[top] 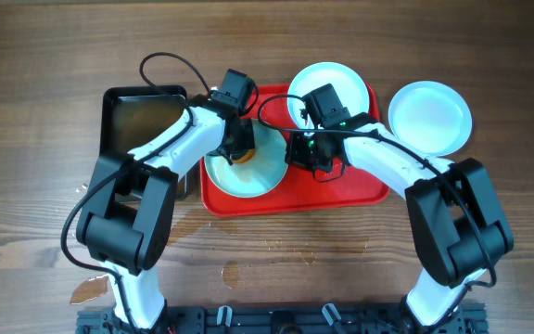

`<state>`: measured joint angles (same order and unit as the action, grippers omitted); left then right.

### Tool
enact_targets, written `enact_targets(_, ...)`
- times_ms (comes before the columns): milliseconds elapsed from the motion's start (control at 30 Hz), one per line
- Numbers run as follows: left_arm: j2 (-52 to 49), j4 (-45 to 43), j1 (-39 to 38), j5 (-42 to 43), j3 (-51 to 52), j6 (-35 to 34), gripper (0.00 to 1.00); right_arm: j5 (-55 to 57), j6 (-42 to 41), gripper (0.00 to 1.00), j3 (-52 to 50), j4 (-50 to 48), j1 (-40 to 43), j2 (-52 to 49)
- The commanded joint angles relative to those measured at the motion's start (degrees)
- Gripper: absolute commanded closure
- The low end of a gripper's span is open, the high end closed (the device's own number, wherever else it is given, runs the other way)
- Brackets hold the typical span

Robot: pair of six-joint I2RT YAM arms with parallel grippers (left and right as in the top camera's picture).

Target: Clean dirty plates on tray and stack at the side

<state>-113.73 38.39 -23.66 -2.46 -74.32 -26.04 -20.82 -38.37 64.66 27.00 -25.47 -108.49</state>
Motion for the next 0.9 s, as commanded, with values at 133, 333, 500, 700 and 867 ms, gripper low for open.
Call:
enact_targets(133,-0.7,10.27,0.42,-6.67,0.13,-3.17,0.96,1.4,-0.17,0.96,0.35,0.46,-0.07,-0.83)
enact_targets(333,-0.7,18.91,0.42,-17.16,-3.89,-2.84,0.96,1.36,-0.2,0.96,0.35,0.44,-0.07,-0.83)
enact_targets(500,-0.7,16.35,0.26,-28.41,-3.96,-2.75,0.96,1.33,-0.2,0.96,0.35,0.44,-0.07,-0.83)
enact_targets(700,-0.59,12.44,-0.81,-28.89,-6.86,-3.34,0.96,1.22,-0.15,0.96,0.35,0.44,-0.07,-0.83)
enact_targets(867,0.76,16.22,-1.09,-28.92,-14.27,-6.86,0.96,1.22,-0.17,0.96,0.35,0.17,-0.07,-0.83)
